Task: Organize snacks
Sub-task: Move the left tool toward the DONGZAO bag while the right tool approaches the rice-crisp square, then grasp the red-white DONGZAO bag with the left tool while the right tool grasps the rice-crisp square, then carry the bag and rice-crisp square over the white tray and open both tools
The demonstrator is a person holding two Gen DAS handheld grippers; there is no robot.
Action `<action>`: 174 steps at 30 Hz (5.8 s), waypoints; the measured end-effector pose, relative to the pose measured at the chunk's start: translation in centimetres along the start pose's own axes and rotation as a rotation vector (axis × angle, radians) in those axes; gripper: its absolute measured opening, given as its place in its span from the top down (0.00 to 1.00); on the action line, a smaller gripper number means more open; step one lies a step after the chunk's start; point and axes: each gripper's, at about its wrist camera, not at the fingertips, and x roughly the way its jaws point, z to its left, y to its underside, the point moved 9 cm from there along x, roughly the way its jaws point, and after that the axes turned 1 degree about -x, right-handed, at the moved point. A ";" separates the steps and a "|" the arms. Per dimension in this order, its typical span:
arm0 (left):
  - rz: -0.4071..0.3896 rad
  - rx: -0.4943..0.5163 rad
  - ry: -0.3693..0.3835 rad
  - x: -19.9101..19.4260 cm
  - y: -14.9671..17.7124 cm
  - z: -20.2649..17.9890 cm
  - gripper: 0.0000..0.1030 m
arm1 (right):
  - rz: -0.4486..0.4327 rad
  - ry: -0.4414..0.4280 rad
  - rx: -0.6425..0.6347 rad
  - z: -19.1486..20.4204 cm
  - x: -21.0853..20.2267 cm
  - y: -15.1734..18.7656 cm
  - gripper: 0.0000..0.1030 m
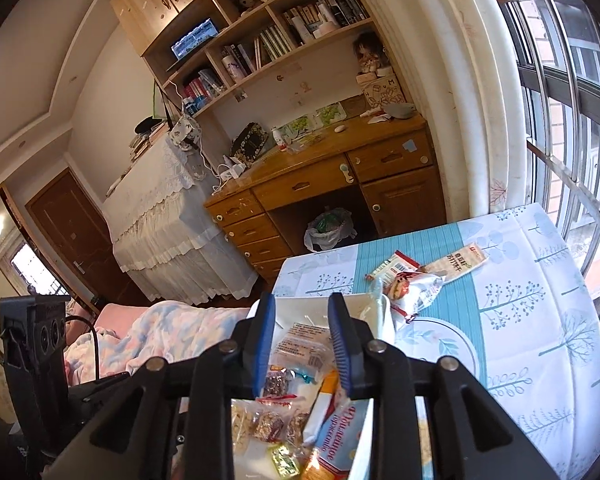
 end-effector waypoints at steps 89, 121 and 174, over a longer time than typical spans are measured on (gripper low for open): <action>0.715 0.295 -0.333 30.7 -12.0 -4.0 0.23 | 0.534 -0.048 -0.666 -10.5 7.8 19.8 0.28; 0.809 0.142 -0.246 36.7 -8.4 -1.6 0.50 | 0.646 -0.076 -0.543 -11.1 9.6 20.9 0.41; 0.489 -0.197 -0.185 10.7 -3.0 4.2 0.76 | 0.477 -0.009 -0.437 -7.2 4.1 13.5 0.50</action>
